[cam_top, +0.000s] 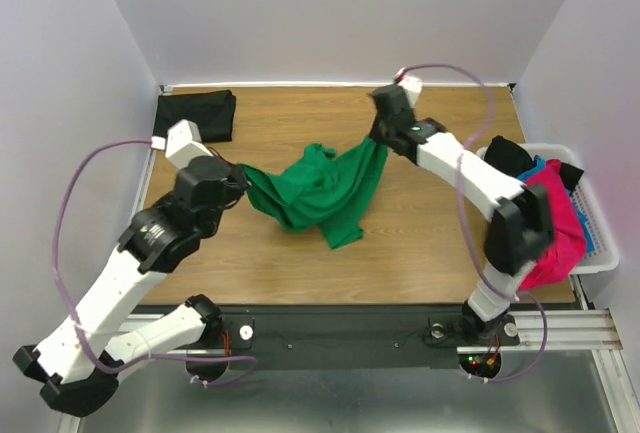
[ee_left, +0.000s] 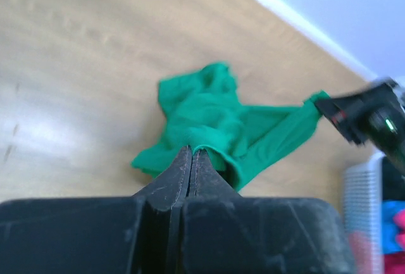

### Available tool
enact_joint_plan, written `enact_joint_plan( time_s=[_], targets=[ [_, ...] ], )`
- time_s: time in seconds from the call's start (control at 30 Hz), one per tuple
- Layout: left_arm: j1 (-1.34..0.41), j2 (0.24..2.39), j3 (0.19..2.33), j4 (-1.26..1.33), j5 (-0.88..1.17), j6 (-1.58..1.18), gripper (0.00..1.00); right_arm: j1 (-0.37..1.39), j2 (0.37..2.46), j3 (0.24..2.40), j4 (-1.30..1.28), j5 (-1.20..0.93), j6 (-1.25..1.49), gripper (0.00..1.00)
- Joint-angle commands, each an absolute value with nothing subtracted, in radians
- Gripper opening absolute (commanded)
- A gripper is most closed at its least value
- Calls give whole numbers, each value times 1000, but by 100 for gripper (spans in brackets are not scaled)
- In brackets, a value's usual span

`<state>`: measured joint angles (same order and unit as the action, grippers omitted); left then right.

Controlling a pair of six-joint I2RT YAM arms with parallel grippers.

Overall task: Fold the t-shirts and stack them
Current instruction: Flatten the tshirt out

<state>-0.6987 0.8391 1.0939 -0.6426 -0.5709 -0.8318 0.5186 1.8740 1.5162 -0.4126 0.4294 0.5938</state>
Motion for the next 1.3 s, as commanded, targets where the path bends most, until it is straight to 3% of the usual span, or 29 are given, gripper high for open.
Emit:
enact_joint_plan(
  time_s=[0.0, 0.27, 0.63, 0.9, 1.1, 1.27],
  targets=[
    [-693, 795, 1296, -635, -667, -773, 0, 518, 1533, 1539, -374, 615, 520, 0],
    [-693, 741, 1581, -554, -591, -609, 0, 518, 1197, 1667, -414, 672, 419, 0],
    [-695, 745, 1885, -453, -223, -508, 0, 518, 1059, 1965, -518, 327, 463, 0],
    [-693, 741, 1991, -390, 26, -508, 0, 518, 956, 2016, -575, 164, 535, 0],
    [-680, 735, 1994, -402, 8, -503, 0, 518, 904, 2005, -586, 161, 540, 0],
    [-676, 782, 1885, -414, -243, -486, 0, 518, 952, 1918, -586, 291, 500, 0]
  ],
)
